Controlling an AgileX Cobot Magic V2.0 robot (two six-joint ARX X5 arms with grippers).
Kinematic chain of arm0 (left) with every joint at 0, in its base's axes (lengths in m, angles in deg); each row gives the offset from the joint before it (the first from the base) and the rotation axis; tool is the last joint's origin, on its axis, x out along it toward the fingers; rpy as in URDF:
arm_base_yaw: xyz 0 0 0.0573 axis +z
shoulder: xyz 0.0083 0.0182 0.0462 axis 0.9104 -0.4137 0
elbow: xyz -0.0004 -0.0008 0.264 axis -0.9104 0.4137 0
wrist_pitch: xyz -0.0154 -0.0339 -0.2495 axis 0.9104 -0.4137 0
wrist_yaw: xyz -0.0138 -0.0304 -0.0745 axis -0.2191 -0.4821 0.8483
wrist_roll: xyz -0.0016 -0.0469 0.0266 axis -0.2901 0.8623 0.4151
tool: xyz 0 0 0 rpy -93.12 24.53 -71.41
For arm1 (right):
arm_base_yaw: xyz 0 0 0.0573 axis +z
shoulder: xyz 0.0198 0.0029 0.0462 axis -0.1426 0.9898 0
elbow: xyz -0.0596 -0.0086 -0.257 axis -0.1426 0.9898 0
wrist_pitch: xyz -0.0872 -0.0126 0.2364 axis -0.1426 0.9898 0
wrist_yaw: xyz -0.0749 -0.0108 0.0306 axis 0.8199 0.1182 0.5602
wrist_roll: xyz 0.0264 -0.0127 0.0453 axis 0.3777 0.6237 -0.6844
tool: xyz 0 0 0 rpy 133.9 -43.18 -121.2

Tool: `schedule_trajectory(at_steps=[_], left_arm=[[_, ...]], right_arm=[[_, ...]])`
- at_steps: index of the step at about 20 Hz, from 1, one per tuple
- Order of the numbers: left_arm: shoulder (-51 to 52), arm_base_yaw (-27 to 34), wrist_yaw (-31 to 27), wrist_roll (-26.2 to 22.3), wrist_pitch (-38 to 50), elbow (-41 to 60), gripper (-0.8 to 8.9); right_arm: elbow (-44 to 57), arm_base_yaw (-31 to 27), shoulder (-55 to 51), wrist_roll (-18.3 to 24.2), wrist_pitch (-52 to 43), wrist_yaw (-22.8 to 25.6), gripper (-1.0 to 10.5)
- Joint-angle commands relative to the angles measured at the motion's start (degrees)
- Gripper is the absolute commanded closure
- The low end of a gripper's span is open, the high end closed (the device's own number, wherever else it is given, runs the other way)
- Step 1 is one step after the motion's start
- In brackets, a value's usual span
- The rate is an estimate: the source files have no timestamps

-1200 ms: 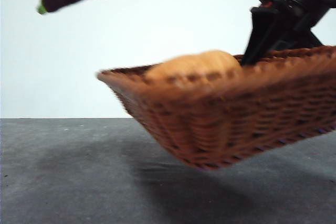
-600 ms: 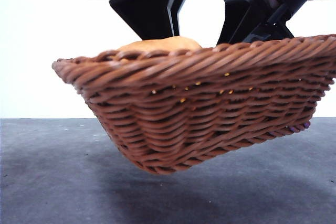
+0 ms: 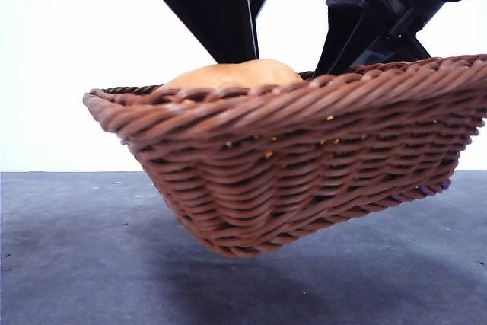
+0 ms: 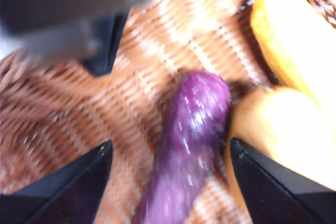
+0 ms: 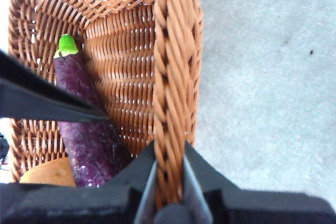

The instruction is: Help me put the vegetables on the table into the basket

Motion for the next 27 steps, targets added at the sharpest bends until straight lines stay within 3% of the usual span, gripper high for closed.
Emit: schedule_trajectory(at_steps=[1,4,6,9,11,13,16,22,27], left_arm=[[0.66,0.94,-0.9,2.49,-4.07,-5.31,4.36],[1.05,5.11,-2.64,9.49,-13.9,-17.92,4.38],[3.32,10.64,-2.58,16.2,-15.91,-24.72,4.42],[10.49,20.04,-2.16,23.08,-15.67,-26.99,6.43],[15.08,25.94,-2.16,24.46,-16.68,-26.99,6.76],[18.95,29.94,-2.16,25.68,-17.84,-26.99,8.19],[25.07,33.75,-2.16,27.02,-18.03,-26.97,8.21],[35.87,34.27,-2.19,30.45,-18.05,-26.91,8.21],[41.07,34.27,-2.21,31.76,-18.05,-26.91,8.21]], right_arm=[[0.35,0.02,0.02,-0.61,-0.85,0.39,9.6],[0.07,-0.68,0.02,-0.68,-1.14,0.46,9.6],[-1.68,-2.64,0.0,-0.76,-0.79,0.39,9.6],[-8.04,-6.99,0.0,0.0,2.56,0.28,9.6],[-12.94,-10.05,0.0,0.59,4.35,0.28,9.6],[-17.33,-12.98,0.02,1.11,6.05,0.28,9.6],[-20.96,-18.51,0.04,4.09,9.14,0.48,9.6],[-20.98,-29.94,4.94,10.56,13.44,0.39,9.6],[-20.98,-32.0,14.93,12.39,12.13,0.28,9.6]])
